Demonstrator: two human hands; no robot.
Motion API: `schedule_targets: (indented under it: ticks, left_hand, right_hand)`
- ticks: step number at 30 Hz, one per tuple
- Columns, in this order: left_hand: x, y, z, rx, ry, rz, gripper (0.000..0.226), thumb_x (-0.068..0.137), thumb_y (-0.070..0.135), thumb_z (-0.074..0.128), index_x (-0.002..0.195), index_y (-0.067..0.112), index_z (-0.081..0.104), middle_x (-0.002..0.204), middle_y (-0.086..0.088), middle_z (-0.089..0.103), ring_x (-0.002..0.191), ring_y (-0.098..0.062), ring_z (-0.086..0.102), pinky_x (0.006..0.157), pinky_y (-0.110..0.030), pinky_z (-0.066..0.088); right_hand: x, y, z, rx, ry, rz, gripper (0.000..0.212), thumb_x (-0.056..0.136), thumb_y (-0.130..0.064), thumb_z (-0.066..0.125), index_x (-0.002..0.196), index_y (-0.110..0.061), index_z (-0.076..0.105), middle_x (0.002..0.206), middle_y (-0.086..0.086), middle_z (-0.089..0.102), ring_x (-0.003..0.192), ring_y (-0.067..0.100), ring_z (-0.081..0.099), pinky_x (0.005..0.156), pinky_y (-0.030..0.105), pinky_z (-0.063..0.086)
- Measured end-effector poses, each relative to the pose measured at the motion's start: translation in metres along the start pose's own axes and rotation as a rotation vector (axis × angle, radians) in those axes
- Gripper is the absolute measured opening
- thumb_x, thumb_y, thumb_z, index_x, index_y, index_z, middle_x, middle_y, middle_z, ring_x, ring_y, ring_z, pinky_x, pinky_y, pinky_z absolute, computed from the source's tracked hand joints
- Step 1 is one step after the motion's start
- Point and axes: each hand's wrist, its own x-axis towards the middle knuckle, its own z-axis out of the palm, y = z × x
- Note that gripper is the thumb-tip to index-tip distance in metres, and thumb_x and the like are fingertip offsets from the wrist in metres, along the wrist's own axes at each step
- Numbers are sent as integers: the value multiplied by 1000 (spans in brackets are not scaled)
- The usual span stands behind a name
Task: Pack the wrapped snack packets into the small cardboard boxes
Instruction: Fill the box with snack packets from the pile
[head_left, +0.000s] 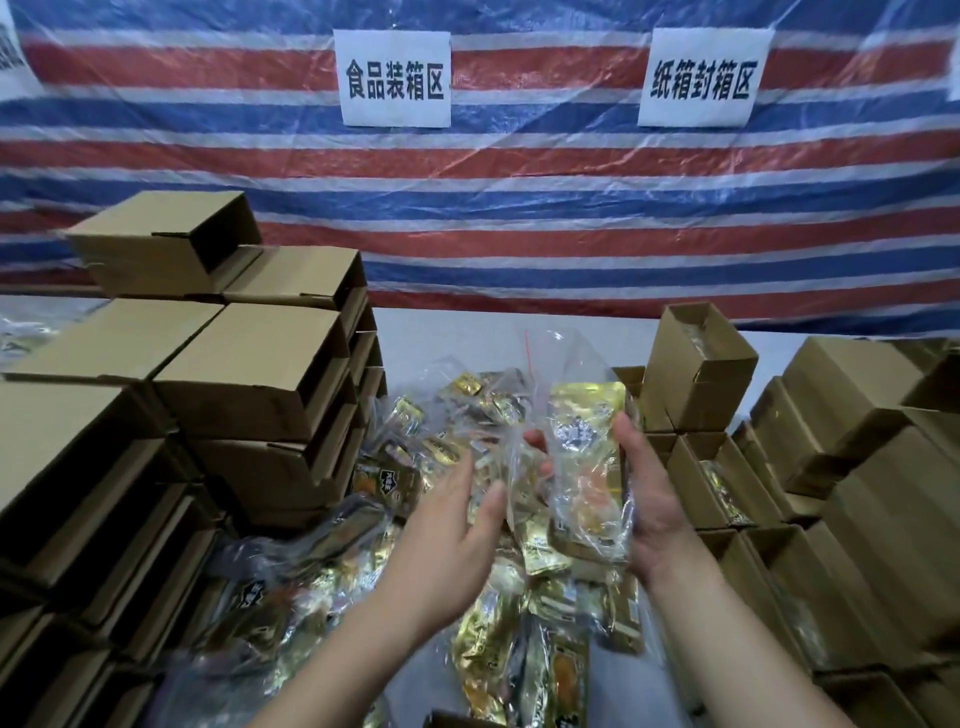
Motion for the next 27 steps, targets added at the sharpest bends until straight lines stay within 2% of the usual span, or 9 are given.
schedule_targets:
  ticks: [2, 5, 8, 10, 12, 15, 18, 21, 27]
  left_hand:
    - [0, -30, 3, -2, -219, -48, 62, 98, 64, 28, 148, 29, 40, 150, 11, 44, 126, -1, 44, 107, -23, 35]
    - [-14, -79, 23, 65, -528, -117, 53, 99, 57, 41, 142, 28, 48, 143, 6, 53, 121, -8, 53, 102, -28, 44]
    - [-38, -124, 52, 100, -702, -219, 61, 94, 64, 43, 145, 31, 44, 147, 6, 48, 130, -14, 48, 108, -34, 39]
    - [-56, -146, 70, 95, -755, -259, 53, 96, 63, 40, 138, 32, 52, 139, 7, 55, 126, -14, 51, 104, -31, 40]
    - [-72, -161, 85, 30, -726, -303, 44, 100, 57, 38, 127, 31, 60, 124, 7, 62, 115, -12, 56, 92, -22, 41]
    - [-89, -168, 93, -84, -599, -308, 33, 104, 45, 39, 120, 31, 64, 115, 15, 60, 106, -2, 54, 82, -5, 37]
    - [-95, -171, 96, -165, -592, -264, 30, 105, 40, 41, 120, 29, 65, 120, 12, 62, 106, -3, 56, 92, -17, 42]
    - [-95, -171, 98, -187, -550, -329, 44, 103, 52, 34, 117, 27, 67, 114, 6, 68, 103, -10, 63, 82, -16, 45]
    - [-96, -170, 104, -229, -469, -360, 38, 103, 50, 37, 91, 30, 67, 90, 9, 68, 87, -8, 62, 88, -25, 49]
  right_hand:
    - [-4, -4, -6, -244, 31, 27, 89, 51, -57, 92, 121, -8, 68, 110, 19, 71, 88, 31, 71, 73, 39, 59]
    - [-8, 2, -10, -611, -18, 133, 111, 42, -64, 91, 126, -2, 54, 104, 19, 63, 91, 34, 59, 86, 45, 47]
    - [-14, 23, -15, -793, -189, 278, 76, 64, -52, 82, 125, -15, 57, 105, 15, 60, 93, 30, 56, 85, 47, 45]
    - [-18, 41, -19, -939, -293, 368, 59, 77, -44, 74, 128, -20, 57, 105, 3, 66, 91, 20, 62, 83, 33, 50]
    - [-22, 62, -25, -1096, -363, 471, 60, 85, -39, 74, 138, -18, 53, 112, -8, 67, 94, 7, 64, 86, 24, 50]
    - [-29, 90, -34, -1361, -419, 583, 72, 86, -54, 70, 148, -31, 42, 141, -14, 53, 121, 3, 55, 108, 27, 42]
    - [-39, 117, -35, -1503, -533, 653, 70, 82, -62, 66, 144, -38, 45, 144, -17, 49, 127, 6, 48, 108, 29, 38]
    - [-46, 146, -36, -1534, -641, 770, 55, 81, -58, 66, 130, -39, 53, 123, -14, 59, 110, 8, 55, 92, 26, 43]
    - [-57, 226, -51, -1812, -675, 897, 76, 89, -53, 59, 150, -17, 32, 145, 14, 49, 128, 33, 52, 104, 40, 42]
